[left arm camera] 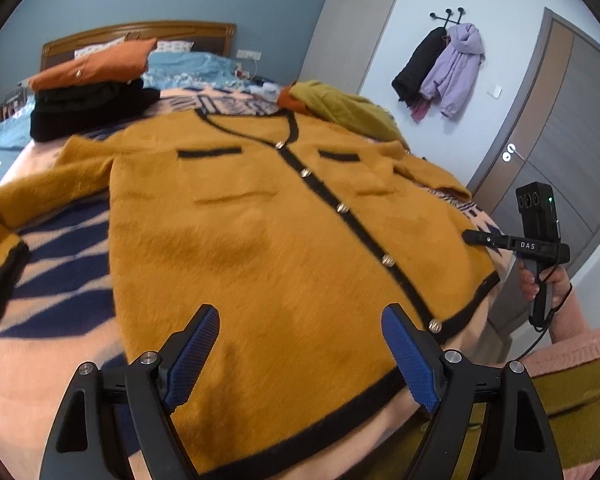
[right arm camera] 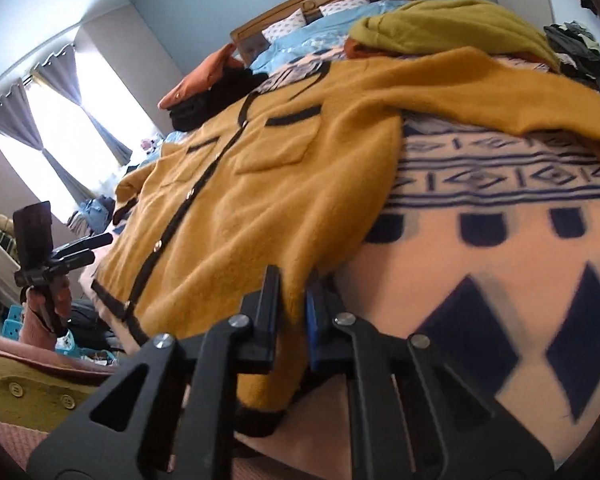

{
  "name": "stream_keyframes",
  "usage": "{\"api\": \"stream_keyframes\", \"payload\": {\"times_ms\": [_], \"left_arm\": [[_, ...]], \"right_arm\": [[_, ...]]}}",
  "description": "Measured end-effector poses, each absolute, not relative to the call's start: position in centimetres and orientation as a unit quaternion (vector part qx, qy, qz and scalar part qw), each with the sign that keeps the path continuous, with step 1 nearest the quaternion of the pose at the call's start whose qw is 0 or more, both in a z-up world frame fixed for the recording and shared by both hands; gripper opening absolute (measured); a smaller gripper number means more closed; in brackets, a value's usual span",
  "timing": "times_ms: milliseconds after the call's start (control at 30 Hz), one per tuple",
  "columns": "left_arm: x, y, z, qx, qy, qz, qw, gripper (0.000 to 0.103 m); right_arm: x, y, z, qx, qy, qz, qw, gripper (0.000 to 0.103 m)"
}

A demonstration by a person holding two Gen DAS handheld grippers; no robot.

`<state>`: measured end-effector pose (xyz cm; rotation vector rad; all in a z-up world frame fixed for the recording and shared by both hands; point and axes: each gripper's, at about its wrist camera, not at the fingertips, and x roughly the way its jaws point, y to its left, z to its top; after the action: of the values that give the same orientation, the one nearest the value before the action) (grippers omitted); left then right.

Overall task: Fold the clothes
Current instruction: 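Grasp the cardigan hem with the right gripper and smooth it flat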

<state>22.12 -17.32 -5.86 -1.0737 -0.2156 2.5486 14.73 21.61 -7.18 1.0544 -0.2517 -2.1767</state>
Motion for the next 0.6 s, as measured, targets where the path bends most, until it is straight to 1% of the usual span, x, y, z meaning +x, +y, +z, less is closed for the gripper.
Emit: {"api": "stream_keyframes", "payload": {"times_ms": [33,67,100,133,167,233,300,333,367,400,600], "left_arm": [[21.9,-17.0,-5.6,-0.377,-0.073,0.905,0.185,0.085],[21.6,-16.7,-5.4,-0.374,-0.07,0.906,0.186,0.085],[21.4,-16.4,-5.1,-0.371,-0.067,0.907,0.188,0.085],[21.1,-16.0,-4.9,-0.368,-0.063,0.908,0.19,0.086],[20.5,-15.6,-4.8,-0.366,-0.058,0.909,0.189,0.087],[19.2,-14.8,-4.6,-0.364,-0.052,0.91,0.191,0.087],[17.8,-14.0,-4.5,-0.364,-0.05,0.91,0.195,0.087],[17.0,-13.7,-4.5,-0.364,-0.055,0.908,0.197,0.087],[16.3,-13.5,-4.4,-0.365,-0.058,0.907,0.199,0.087],[15.5,-13.2,-4.3,-0.366,-0.062,0.907,0.2,0.087],[12.4,-12.5,-4.0,-0.376,-0.073,0.9,0.206,0.087]], "right_arm": [[14.8,22.0,-6.8,0.403,-0.095,-0.843,0.342,0.013],[14.4,22.9,-6.5,0.404,-0.102,-0.848,0.328,0.018],[14.0,23.7,-6.3,0.405,-0.108,-0.852,0.314,0.035],[13.5,24.5,-6.1,0.405,-0.115,-0.856,0.3,0.045],[13.0,25.2,-5.9,0.4,-0.125,-0.862,0.286,0.06],[11.3,27.1,-5.6,0.393,-0.16,-0.87,0.251,0.062],[9.1,29.1,-5.8,0.396,-0.211,-0.866,0.221,0.065],[7.9,30.0,-6.2,0.398,-0.239,-0.862,0.206,0.067],[6.7,30.9,-6.6,0.399,-0.265,-0.857,0.191,0.072],[5.7,31.3,-6.9,0.402,-0.281,-0.853,0.178,0.073],[1.8,33.4,-9.0,0.414,-0.353,-0.834,0.097,0.074]]}}
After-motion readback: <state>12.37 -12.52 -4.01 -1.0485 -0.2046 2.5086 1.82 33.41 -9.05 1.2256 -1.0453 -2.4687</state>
